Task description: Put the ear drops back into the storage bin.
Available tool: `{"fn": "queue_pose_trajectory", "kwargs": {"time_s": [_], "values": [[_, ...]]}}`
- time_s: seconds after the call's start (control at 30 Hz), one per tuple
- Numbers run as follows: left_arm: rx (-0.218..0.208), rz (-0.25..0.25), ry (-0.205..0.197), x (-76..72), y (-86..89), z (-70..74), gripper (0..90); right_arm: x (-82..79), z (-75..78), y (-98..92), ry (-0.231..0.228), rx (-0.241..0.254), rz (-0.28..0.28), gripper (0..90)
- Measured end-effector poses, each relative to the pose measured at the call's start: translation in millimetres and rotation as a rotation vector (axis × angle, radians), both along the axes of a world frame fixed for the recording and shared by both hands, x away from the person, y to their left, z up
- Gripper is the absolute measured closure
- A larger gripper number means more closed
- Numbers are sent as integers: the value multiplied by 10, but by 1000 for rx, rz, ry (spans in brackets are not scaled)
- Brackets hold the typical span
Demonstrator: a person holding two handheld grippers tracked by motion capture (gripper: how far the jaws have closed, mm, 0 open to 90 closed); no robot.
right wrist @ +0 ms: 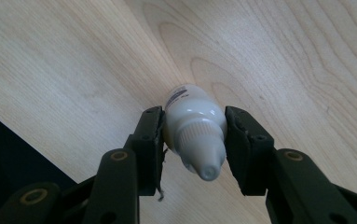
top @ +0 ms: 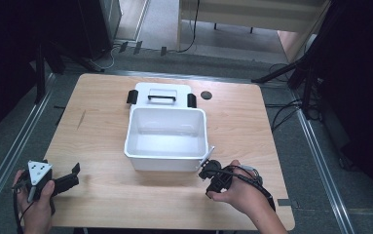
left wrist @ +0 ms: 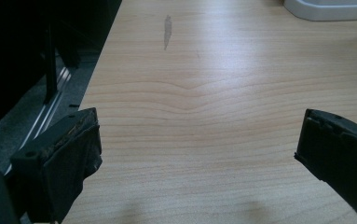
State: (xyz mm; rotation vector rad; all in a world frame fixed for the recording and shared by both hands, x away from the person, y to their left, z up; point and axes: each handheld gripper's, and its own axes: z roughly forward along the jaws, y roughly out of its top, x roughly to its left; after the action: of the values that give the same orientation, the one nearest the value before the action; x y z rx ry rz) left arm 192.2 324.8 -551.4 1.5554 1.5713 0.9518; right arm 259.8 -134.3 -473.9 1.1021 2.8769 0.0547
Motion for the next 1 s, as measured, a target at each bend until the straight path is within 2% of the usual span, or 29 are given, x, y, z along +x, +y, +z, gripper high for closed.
{"fn": "queue_pose_trajectory", "kwargs": {"time_s": [0.43, 0.57, 0.7, 1.0], "values": [[3, -4, 2, 0, 1, 1, 3, 26, -53, -24, 16, 26, -24, 603], [1, -4, 3, 1, 4, 1, 3, 23, -39, -27, 23, 22, -1, 606], [1, -4, 5, 2, 4, 1, 2, -12, 37, 2, 44, 17, 9, 607], [4, -3, 3, 3, -2, 0, 2, 4, 391, 5, 11, 39, 29, 607]]}}
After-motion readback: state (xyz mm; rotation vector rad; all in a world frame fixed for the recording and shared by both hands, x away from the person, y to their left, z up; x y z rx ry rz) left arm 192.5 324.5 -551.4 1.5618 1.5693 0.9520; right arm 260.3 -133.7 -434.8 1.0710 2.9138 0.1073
